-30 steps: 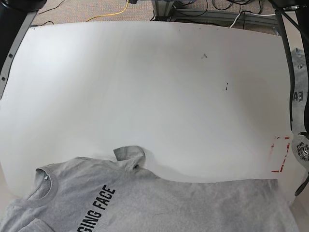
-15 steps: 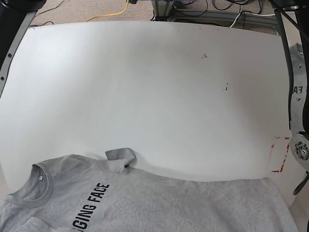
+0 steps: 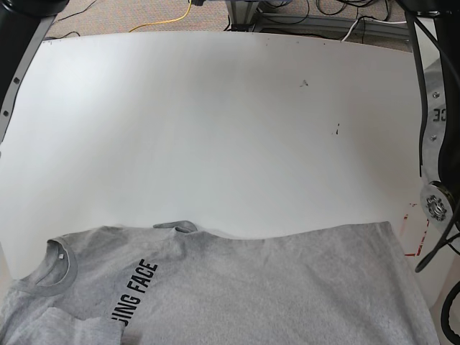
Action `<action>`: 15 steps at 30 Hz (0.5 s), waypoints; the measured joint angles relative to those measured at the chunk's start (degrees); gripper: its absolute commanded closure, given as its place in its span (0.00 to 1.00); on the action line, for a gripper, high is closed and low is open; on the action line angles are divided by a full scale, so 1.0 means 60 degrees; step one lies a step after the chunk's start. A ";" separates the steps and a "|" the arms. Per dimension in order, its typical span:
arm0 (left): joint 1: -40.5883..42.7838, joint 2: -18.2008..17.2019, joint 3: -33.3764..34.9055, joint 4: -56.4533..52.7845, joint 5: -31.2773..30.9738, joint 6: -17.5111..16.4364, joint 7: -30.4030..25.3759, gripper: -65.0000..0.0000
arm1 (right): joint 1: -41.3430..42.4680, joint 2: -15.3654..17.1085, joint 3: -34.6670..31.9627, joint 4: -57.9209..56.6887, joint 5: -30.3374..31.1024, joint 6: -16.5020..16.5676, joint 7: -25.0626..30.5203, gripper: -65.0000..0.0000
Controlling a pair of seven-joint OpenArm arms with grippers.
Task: Layout the t-shirt on the table in an organized manner, then fold the t-shirt properly
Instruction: 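Hold the shirt raised with both grippers, letting it hang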
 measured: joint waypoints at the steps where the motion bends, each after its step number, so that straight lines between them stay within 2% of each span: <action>1: 0.0157 0.0000 0.0000 0.0120 0.0025 0.0000 0.0007 1.00 | -0.0200 0.0044 0.0007 0.0113 -0.0007 0.0000 -0.0007 1.00; 5: 0.0747 0.0007 -0.0004 0.0586 -0.0095 -0.0004 -0.0011 1.00 | -0.1129 0.0222 0.0066 0.0794 0.0080 0.0000 -0.0062 1.00; 10: 0.1676 0.0007 -0.0004 0.1115 -0.0823 -0.0004 -0.0051 1.00 | -0.2368 0.0477 0.0452 0.1140 0.1075 0.0000 0.0007 1.00; 15: 0.2805 -0.0007 -0.0015 0.1621 -0.0954 0.0000 -0.0011 1.00 | -0.3748 0.0594 0.0973 0.1424 0.1122 -0.0018 -0.0033 1.00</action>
